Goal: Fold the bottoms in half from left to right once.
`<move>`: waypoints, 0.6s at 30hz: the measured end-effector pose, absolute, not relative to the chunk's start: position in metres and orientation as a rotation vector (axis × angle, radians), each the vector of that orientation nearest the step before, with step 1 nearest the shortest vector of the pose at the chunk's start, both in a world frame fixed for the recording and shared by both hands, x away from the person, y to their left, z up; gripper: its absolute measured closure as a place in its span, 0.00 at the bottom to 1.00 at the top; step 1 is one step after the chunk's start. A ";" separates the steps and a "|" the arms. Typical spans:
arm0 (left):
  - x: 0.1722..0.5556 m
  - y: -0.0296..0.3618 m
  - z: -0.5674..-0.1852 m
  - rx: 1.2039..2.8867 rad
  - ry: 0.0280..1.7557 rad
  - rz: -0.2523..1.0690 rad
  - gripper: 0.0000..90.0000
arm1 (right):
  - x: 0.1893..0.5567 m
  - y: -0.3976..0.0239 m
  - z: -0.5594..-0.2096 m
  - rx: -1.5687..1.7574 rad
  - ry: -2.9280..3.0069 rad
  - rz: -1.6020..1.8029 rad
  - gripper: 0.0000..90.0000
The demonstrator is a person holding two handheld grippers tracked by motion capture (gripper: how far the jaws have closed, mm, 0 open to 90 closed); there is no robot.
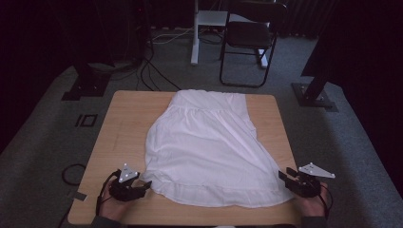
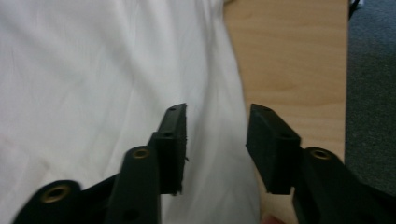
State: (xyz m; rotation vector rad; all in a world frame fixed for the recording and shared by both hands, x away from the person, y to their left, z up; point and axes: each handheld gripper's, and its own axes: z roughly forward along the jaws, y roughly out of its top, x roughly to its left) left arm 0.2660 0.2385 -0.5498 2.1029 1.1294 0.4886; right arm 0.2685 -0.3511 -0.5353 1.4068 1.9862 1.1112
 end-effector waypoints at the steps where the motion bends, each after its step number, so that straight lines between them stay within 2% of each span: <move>1: 0.268 0.236 -0.551 2.117 1.131 0.494 0.42 | 0.270 -0.351 -0.534 1.419 1.981 1.131 0.60; 6: 0.276 0.229 -0.556 2.129 1.160 0.496 0.44 | 0.292 -0.339 -0.550 1.545 2.047 1.063 0.54; 8: 0.278 0.225 -0.555 2.139 1.155 0.499 0.51 | 0.300 -0.334 -0.561 1.571 2.084 1.057 0.55; 9: 0.279 0.223 -0.555 2.141 1.138 0.491 0.59 | 0.301 -0.332 -0.564 1.564 2.090 1.057 0.59; 10: 0.279 0.222 -0.555 2.141 1.114 0.505 0.74 | 0.301 -0.330 -0.563 1.556 2.100 1.063 0.71; 12: 0.277 0.222 -0.552 2.116 1.108 0.535 0.95 | 0.300 -0.325 -0.561 1.518 2.122 1.045 0.88; 14: 0.273 0.230 -0.544 2.055 1.099 0.565 0.97 | 0.297 -0.321 -0.557 1.467 2.135 1.019 0.95; 18: 0.263 0.243 -0.530 1.978 1.096 0.615 0.97 | 0.294 -0.321 -0.551 1.436 2.114 1.043 0.98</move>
